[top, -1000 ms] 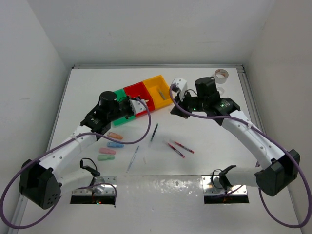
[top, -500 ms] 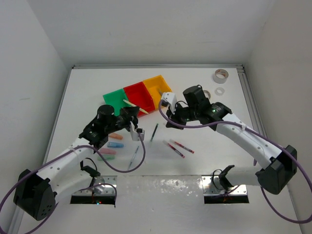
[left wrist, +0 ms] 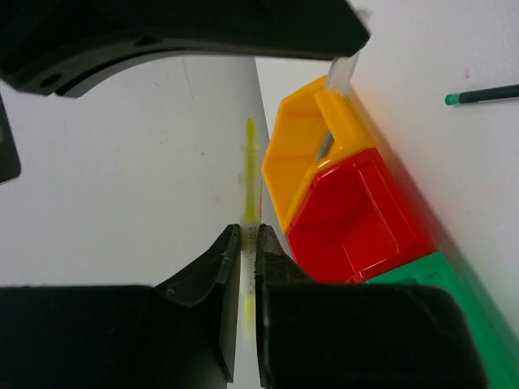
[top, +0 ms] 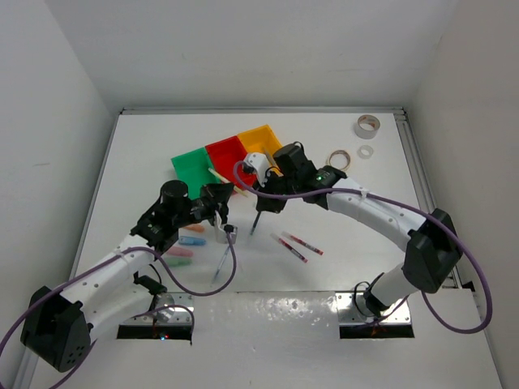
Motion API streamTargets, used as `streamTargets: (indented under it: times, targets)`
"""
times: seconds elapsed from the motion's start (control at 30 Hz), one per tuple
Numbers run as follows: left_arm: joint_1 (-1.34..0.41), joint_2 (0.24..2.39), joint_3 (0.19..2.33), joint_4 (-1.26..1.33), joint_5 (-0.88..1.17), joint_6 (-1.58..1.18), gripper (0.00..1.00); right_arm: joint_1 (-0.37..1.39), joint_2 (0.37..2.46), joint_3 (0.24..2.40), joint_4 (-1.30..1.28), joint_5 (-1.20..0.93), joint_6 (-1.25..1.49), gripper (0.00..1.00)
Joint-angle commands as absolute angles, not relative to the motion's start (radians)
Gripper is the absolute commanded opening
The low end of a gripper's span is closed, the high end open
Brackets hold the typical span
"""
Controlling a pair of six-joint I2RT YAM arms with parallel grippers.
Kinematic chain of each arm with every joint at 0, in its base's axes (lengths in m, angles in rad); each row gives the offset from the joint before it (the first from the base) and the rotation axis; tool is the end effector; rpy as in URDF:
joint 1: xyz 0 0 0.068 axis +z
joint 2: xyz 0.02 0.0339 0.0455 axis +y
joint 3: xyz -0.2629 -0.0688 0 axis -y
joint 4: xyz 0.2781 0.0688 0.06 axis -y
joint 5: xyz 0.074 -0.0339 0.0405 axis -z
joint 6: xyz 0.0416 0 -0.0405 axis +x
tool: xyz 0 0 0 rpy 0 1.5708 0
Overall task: Sort the stationery into containers
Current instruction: Close the pen cap on the pen.
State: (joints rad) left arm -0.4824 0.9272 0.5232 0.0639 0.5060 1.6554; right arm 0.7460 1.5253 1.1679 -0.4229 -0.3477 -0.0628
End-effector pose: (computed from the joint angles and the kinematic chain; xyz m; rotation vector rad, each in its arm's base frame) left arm 0.2082 -0.1318 0.2328 1.7836 0.5933 0.3253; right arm 0.2621 0.2615 0.2555 -1.1098 2.1446 0.7351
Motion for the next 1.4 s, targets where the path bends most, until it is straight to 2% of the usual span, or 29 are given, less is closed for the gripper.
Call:
streamTargets:
  times: [0.0, 0.27, 0.4, 0.47, 0.63, 0.8, 0.9, 1.1, 1.37]
  targets:
    - [-0.476, 0.91, 0.515, 0.078, 0.565, 1.663, 0.0, 0.749, 1.525, 1.241, -0.365, -0.339, -0.041, 0.0]
    - [-0.472, 0.913, 0.509, 0.103, 0.538, 1.588, 0.0, 0.75, 1.517, 1.233, -0.336, -0.342, -0.008, 0.0]
    - [-0.442, 0.94, 0.554, 0.193, 0.549, 1.283, 0.0, 0.744, 1.506, 1.23, -0.347, -0.31, -0.009, 0.0]
    - [-0.405, 0.942, 0.571, 0.178, 0.616, 1.227, 0.0, 0.735, 1.49, 1.22, -0.348, -0.302, -0.011, 0.0]
    - [-0.379, 0.942, 0.572, 0.068, 0.736, 1.313, 0.0, 0.718, 1.459, 1.193, -0.344, -0.307, -0.008, 0.0]
    - [-0.385, 0.957, 0.574, 0.067, 0.72, 1.35, 0.0, 0.716, 1.451, 1.21, -0.36, -0.319, 0.023, 0.0]
    - [-0.403, 0.957, 0.56, 0.069, 0.675, 1.436, 0.0, 0.724, 1.456, 1.23, -0.368, -0.325, 0.038, 0.0]
    - [-0.492, 0.951, 0.495, 0.196, 0.392, 1.594, 0.0, 0.767, 1.505, 1.258, -0.422, -0.245, 0.04, 0.0]
    - [-0.532, 0.937, 0.477, 0.193, 0.338, 1.674, 0.0, 0.769, 1.514, 1.256, -0.379, -0.258, 0.069, 0.0]
